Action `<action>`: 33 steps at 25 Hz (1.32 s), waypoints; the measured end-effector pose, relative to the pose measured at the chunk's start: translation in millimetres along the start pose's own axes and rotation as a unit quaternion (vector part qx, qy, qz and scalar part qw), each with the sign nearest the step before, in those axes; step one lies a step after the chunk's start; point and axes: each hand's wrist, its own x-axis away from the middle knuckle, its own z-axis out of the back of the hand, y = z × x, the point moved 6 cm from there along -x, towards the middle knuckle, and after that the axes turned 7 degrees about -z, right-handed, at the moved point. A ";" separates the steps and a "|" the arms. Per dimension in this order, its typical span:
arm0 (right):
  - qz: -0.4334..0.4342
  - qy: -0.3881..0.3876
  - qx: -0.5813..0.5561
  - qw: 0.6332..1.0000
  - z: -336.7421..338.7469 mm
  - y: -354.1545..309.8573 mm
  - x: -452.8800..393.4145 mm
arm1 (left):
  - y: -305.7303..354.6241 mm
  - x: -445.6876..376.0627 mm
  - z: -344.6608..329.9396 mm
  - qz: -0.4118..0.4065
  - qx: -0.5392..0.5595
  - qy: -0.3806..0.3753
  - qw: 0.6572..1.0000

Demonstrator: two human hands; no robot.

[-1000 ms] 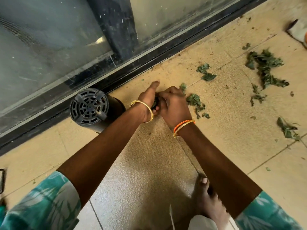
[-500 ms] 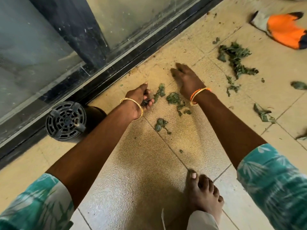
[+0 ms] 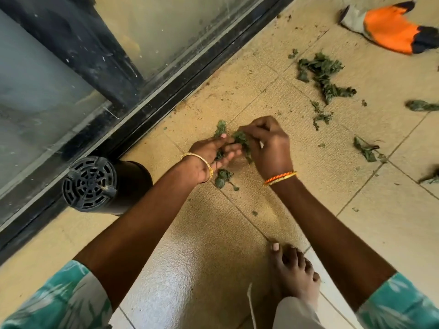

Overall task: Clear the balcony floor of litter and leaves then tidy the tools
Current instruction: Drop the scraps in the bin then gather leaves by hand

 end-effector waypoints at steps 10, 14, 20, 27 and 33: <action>-0.127 -0.243 -0.085 0.958 -20.6 -27.2 13.1 | -8.3 12.8 22.4 -0.036 -0.048 0.141 0.988; -0.043 -0.309 0.097 0.945 -51.9 -15.8 -9.6 | 0.1 8.3 53.3 -0.014 -0.055 0.183 0.981; 0.013 -0.310 0.258 0.915 -91.5 -27.5 16.8 | -1.8 6.7 81.9 0.003 -0.086 0.200 0.976; 0.058 -0.182 0.104 0.976 -73.9 -32.3 24.4 | -7.5 13.5 77.5 -0.027 -0.036 0.126 0.991; 0.062 -0.139 0.009 0.988 -54.9 -59.4 58.7 | -27.4 16.4 54.2 0.001 -0.001 0.040 0.999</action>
